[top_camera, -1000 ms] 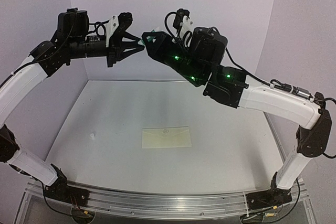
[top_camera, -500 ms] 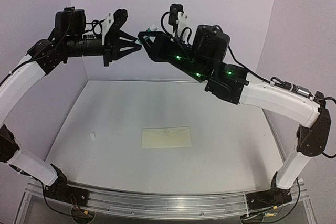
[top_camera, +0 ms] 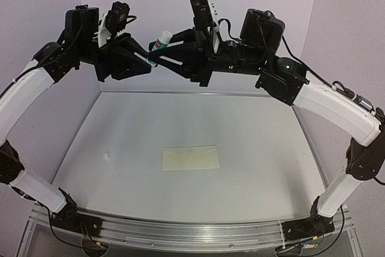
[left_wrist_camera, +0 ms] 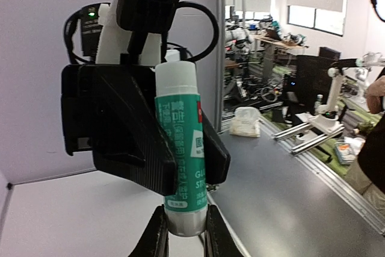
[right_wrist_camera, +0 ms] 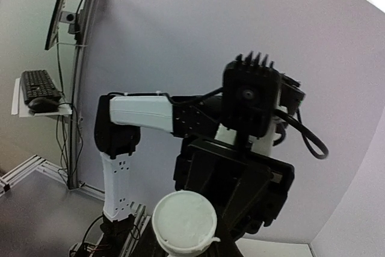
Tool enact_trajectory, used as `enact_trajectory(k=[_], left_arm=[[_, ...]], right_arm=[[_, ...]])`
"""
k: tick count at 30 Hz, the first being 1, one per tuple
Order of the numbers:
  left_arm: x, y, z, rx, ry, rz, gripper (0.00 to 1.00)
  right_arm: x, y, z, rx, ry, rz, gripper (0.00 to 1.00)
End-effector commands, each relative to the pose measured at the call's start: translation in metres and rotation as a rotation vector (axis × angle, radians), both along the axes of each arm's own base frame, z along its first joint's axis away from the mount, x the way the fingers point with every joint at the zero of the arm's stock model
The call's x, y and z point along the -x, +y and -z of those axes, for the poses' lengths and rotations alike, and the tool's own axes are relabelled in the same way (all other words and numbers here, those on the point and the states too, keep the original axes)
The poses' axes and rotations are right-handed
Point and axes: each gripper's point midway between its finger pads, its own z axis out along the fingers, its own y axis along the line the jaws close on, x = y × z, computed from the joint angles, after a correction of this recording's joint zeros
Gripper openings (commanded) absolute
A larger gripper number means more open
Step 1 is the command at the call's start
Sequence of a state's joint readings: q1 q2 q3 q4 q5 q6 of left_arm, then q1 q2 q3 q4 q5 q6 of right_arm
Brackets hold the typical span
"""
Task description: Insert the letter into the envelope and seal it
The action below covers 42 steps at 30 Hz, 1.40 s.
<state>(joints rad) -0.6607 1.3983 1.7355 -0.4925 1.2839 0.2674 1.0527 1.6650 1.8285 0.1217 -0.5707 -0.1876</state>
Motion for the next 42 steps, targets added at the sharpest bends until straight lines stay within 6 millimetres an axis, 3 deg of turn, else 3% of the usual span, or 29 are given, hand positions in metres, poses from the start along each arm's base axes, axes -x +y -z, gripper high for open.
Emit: enact_trajectory(k=[1, 7, 8, 10, 11, 14, 17, 19, 23, 25, 28, 32, 37, 42], left_arm=[[0.01, -0.013, 0.008, -0.035, 0.11, 0.156, 0.0], [0.007, -0.016, 0.014, -0.05, 0.13, 0.162, 0.01], [0.006, -0.017, 0.016, -0.053, 0.127, 0.145, 0.06], [0.0, -0.018, 0.019, -0.053, 0.09, 0.078, 0.36], [-0.003, -0.018, 0.021, -0.057, 0.069, 0.043, 0.44], [-0.028, -0.02, 0.03, -0.086, -0.029, -0.156, 0.55], [-0.066, -0.011, 0.04, -0.129, -0.082, -0.384, 0.64], [-0.091, 0.001, 0.049, -0.16, -0.068, -0.497, 0.7], [-0.116, 0.025, 0.078, -0.228, 0.044, -0.55, 0.76], [-0.11, 0.027, 0.098, -0.268, 0.051, -0.506, 0.79], [-0.093, 0.028, 0.114, -0.25, 0.021, -0.428, 0.76], [-0.068, 0.028, 0.116, -0.181, -0.024, -0.327, 0.74], [-0.07, 0.025, 0.111, -0.142, -0.025, -0.35, 0.73], [-0.073, 0.025, 0.106, -0.131, -0.002, -0.38, 0.73]], right_arm=[[0.049, 0.006, 0.011, 0.053, -0.112, -0.226, 0.0], [0.047, 0.006, 0.016, 0.088, -0.121, -0.212, 0.0], [0.045, 0.006, 0.015, 0.088, -0.118, -0.189, 0.0], [0.035, 0.004, 0.013, 0.092, -0.091, -0.116, 0.0], [0.028, 0.002, 0.013, 0.097, -0.073, -0.062, 0.0], [-0.017, -0.003, 0.021, 0.121, 0.034, 0.214, 0.0], [-0.056, -0.016, 0.042, 0.153, 0.153, 0.454, 0.0], [-0.079, -0.026, 0.067, 0.191, 0.222, 0.596, 0.0], [-0.098, -0.035, 0.117, 0.28, 0.321, 0.722, 0.0], [-0.101, -0.033, 0.129, 0.289, 0.377, 0.734, 0.0], [-0.098, -0.019, 0.125, 0.24, 0.46, 0.672, 0.0], [-0.099, 0.0, 0.11, 0.119, 0.551, 0.603, 0.0], [-0.102, 0.022, 0.103, 0.016, 0.664, 0.522, 0.0], [-0.1, 0.037, 0.099, -0.012, 0.665, 0.478, 0.0]])
